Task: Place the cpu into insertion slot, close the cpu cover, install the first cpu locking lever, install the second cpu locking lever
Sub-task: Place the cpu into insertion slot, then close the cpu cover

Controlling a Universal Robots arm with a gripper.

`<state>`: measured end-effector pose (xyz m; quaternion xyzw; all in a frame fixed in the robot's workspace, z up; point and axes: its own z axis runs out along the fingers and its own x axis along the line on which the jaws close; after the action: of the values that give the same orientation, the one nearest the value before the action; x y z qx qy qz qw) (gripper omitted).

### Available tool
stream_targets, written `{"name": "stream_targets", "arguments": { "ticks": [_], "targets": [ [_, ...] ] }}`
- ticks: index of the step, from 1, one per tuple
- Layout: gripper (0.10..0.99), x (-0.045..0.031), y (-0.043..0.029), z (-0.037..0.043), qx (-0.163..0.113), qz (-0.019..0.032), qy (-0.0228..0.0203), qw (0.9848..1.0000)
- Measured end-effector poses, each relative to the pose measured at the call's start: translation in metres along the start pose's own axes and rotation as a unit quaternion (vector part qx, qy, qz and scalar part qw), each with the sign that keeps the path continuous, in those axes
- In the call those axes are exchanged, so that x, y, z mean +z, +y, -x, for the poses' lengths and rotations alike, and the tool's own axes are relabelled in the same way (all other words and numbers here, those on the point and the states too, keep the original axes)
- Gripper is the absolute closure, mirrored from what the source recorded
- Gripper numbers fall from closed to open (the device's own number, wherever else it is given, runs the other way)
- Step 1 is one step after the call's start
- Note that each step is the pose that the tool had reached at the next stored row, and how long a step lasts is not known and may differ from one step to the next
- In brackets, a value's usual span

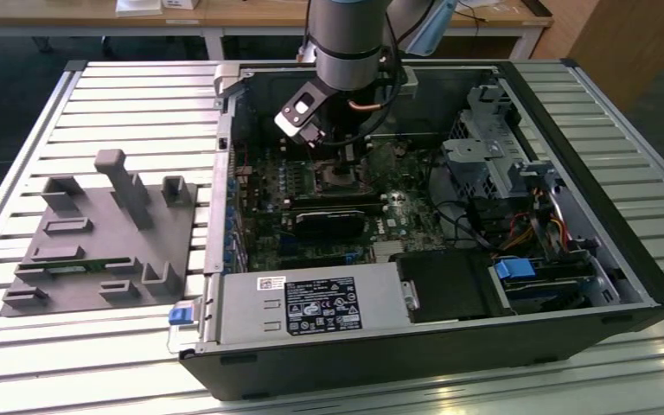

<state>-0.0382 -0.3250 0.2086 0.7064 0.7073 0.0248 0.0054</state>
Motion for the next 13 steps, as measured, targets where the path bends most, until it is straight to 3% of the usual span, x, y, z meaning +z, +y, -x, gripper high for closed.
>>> {"name": "stream_targets", "arguments": {
  "ticks": [13],
  "targets": [
    [0.973, -0.0036, 0.0001, -0.0001, 0.0, 0.0, -0.0001, 1.0]
  ]
}}
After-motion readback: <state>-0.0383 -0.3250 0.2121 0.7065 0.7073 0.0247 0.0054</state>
